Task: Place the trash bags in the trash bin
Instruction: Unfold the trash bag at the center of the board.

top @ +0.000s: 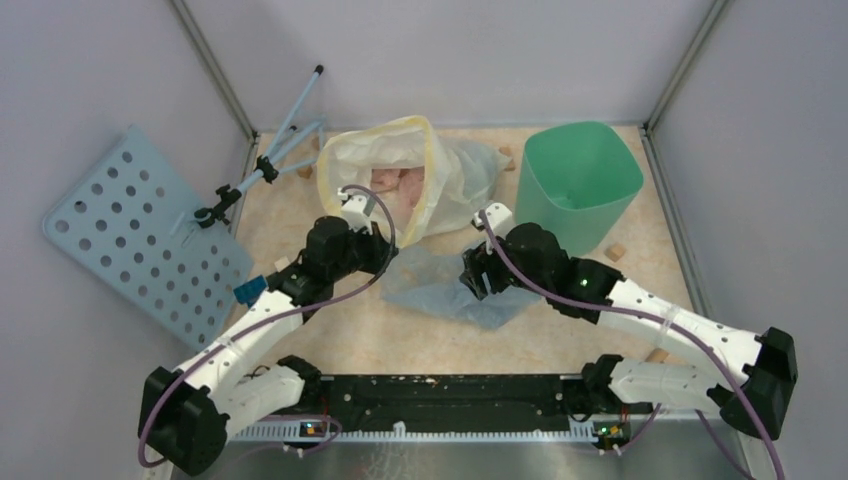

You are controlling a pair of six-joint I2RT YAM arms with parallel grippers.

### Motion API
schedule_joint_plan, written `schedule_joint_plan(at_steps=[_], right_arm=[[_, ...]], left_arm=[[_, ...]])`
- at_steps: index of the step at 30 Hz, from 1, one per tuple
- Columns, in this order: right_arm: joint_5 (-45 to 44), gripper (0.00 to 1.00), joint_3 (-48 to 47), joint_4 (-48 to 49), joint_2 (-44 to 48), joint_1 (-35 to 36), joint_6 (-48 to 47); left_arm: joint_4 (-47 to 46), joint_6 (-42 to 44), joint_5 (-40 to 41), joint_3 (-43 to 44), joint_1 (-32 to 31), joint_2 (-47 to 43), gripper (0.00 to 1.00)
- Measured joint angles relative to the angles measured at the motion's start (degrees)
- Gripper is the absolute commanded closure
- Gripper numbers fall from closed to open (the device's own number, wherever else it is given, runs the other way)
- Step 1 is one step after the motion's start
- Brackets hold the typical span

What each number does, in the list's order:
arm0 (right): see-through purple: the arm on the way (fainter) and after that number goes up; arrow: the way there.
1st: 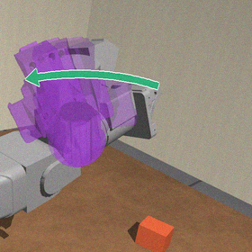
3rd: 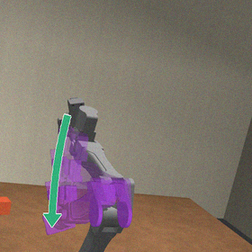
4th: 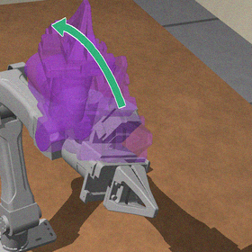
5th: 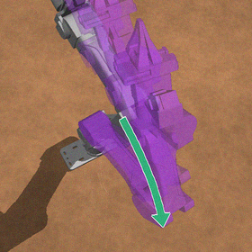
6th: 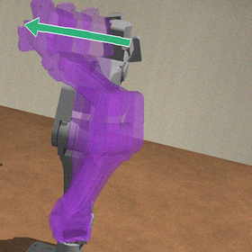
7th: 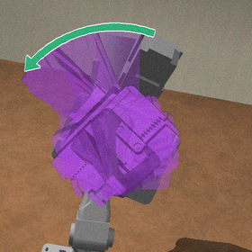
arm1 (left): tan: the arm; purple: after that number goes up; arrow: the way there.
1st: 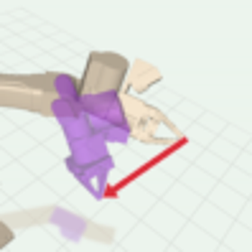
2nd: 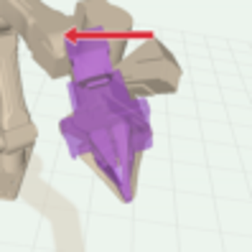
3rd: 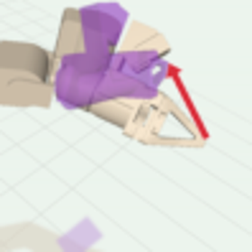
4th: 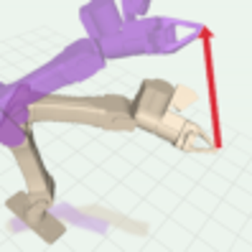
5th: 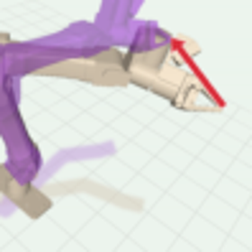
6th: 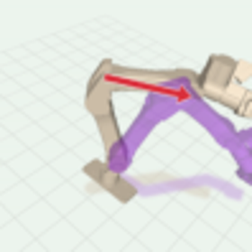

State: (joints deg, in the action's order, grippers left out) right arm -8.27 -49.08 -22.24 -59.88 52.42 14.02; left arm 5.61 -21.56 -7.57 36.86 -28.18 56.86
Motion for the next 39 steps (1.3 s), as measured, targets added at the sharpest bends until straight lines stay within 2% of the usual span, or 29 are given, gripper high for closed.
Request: schedule_joint_plan(at_steps=[5,11,15,17,28,29,30,35,36,37,39], right_arm=[[7.1,0.38,-4.8,2.2,-0.4,3.8,-10.4],[11.2,0.36,-8.3,7.4,-5.6,4.1,-19.5],[13.0,0.19,-7.1,11.0,-7.7,4.1,-22.0],[14.3,0.15,-5.7,13.8,-7.7,4.1,-23.1],[17.2,0.14,-3.0,24.4,-12.3,4.1,-24.5],[17.3,0.18,-3.0,24.5,-13.0,4.1,-24.5],[17.5,0.26,-3.0,24.9,-13.9,4.1,-24.5],[18.6,0.87,-2.8,26.6,-15.7,4.1,-24.8],[19.1,0.95,-2.7,27.3,-15.6,4.1,-24.4],[19.5,1.0,-2.6,27.6,-15.5,4.1,-24.1],[20.1,1.0,-2.5,28.5,-15.1,4.1,-23.6]], left_arm=[[2.7,0.1,-6.9,2.5,0.0,-1.0,1.0],[5.7,0.0,-12.1,5.6,0.0,-4.7,1.0],[7.3,0.0,-14.1,7.5,0.0,-7.8,1.0],[7.4,0.0,-15.8,8.1,0.0,-9.4,1.0],[7.1,-0.3,-25.2,8.2,0.0,-11.8,1.0],[7.0,-0.4,-25.8,8.2,0.0,-11.8,1.0],[6.8,-0.5,-26.4,8.2,0.0,-11.9,1.0],[6.6,-0.7,-28.5,8.3,0.0,-12.7,1.0],[6.8,-0.7,-28.2,8.5,0.0,-12.9,1.0],[7.1,-0.8,-27.3,8.7,-0.1,-13.0,1.0],[8.3,-0.7,-24.5,9.4,-0.1,-13.3,0.9]])
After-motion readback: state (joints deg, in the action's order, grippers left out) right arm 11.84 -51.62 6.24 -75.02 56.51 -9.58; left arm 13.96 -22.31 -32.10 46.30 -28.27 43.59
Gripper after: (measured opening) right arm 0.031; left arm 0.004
